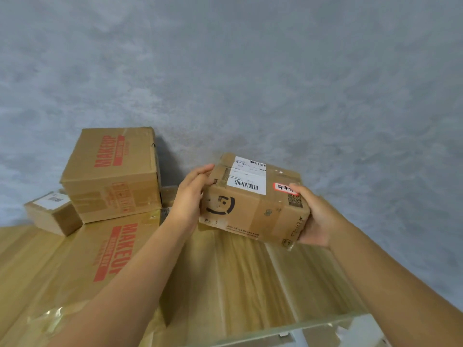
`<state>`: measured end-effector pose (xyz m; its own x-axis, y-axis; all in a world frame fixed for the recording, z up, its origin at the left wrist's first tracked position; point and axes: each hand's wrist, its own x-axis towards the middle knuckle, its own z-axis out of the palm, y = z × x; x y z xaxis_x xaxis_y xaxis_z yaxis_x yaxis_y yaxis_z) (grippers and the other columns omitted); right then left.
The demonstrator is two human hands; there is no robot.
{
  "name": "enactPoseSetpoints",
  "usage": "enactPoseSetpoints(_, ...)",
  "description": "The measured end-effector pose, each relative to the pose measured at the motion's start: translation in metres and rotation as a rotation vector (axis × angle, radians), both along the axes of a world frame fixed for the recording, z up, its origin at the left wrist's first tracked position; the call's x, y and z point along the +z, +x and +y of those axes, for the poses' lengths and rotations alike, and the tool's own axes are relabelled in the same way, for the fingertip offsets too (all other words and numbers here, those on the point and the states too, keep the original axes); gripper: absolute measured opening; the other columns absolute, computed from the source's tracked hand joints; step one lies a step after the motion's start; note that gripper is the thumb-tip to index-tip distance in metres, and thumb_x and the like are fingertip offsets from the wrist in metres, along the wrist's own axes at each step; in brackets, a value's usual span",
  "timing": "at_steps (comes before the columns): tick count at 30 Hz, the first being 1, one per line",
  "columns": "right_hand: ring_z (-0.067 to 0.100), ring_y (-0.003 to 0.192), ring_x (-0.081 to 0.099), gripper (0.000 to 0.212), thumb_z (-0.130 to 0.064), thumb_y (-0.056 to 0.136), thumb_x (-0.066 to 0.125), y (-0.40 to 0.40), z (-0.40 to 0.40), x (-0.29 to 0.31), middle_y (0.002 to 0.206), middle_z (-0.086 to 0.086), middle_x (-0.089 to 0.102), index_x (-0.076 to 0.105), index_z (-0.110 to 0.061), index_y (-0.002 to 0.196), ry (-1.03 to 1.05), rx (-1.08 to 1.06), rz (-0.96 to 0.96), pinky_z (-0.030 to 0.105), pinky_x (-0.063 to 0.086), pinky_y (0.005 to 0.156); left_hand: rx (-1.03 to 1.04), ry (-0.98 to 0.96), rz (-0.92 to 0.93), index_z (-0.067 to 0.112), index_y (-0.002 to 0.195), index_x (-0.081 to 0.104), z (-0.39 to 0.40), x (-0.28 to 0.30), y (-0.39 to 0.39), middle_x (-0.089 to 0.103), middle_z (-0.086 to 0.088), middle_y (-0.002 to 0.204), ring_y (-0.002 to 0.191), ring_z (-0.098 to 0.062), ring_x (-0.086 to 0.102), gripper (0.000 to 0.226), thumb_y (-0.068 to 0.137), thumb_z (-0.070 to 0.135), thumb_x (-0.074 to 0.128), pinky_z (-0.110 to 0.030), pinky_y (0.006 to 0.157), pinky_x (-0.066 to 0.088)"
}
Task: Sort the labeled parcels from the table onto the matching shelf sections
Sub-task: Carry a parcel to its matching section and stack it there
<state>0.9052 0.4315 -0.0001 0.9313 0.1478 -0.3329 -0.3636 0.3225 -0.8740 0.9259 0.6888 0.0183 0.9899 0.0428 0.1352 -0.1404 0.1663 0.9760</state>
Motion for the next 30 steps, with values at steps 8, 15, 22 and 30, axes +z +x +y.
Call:
enactPoseSetpoints(8, 0.021, 0.098, 0.074, 0.064, -0.032, 0.076, 0.074, -0.009, 0.003, 0.010, 0.120, 0.007, 0.072, 0.053, -0.023, 0.135, -0.102, -0.157, -0.395, 0.031, 0.059, 0.064, -0.227, 0.083, 0.155, 0.028, 0.124, 0.065, 0.014, 0.000, -0.002, 0.074, -0.001, 0.113, 0.108, -0.026, 0.069, 0.039, 0.095, 0.052, 0.052, -0.047, 0.091, 0.054)
enactPoseSetpoints(15, 0.023, 0.109, 0.070, 0.078, -0.044, 0.075, 0.073, -0.021, 0.012, 0.018, 0.123, -0.001, 0.071, 0.040, -0.034, 0.144, -0.270, -0.092, -0.418, 0.045, 0.056, 0.090, -0.251, 0.024, 0.235, 0.027, 0.126, 0.060, 0.015, -0.005, -0.001, 0.077, -0.001, 0.105, 0.092, -0.024, 0.075, 0.041, 0.094, 0.053, 0.056, -0.036, 0.066, 0.060)
enactPoseSetpoints(22, 0.027, 0.111, 0.068, 0.058, -0.065, 0.091, 0.049, -0.019, 0.014, 0.027, 0.117, 0.002, 0.073, 0.048, -0.031, 0.138, -0.355, -0.102, -0.301, 0.051, 0.050, 0.102, -0.229, 0.084, 0.158, 0.031, 0.122, 0.056, 0.012, -0.001, 0.003, 0.077, 0.002, 0.103, 0.090, -0.024, 0.076, 0.035, 0.093, 0.052, 0.058, -0.039, 0.073, 0.059)
enactPoseSetpoints(30, 0.027, 0.110, 0.068, 0.051, -0.063, 0.092, 0.049, -0.019, 0.006, 0.019, 0.116, 0.002, 0.074, 0.056, -0.033, 0.133, -0.306, -0.155, -0.341, 0.053, 0.050, 0.102, -0.304, 0.019, 0.194, 0.032, 0.122, 0.060, 0.007, -0.003, 0.000, 0.078, 0.002, 0.102, 0.085, -0.022, 0.076, 0.042, 0.089, 0.058, 0.057, -0.028, 0.057, 0.058)
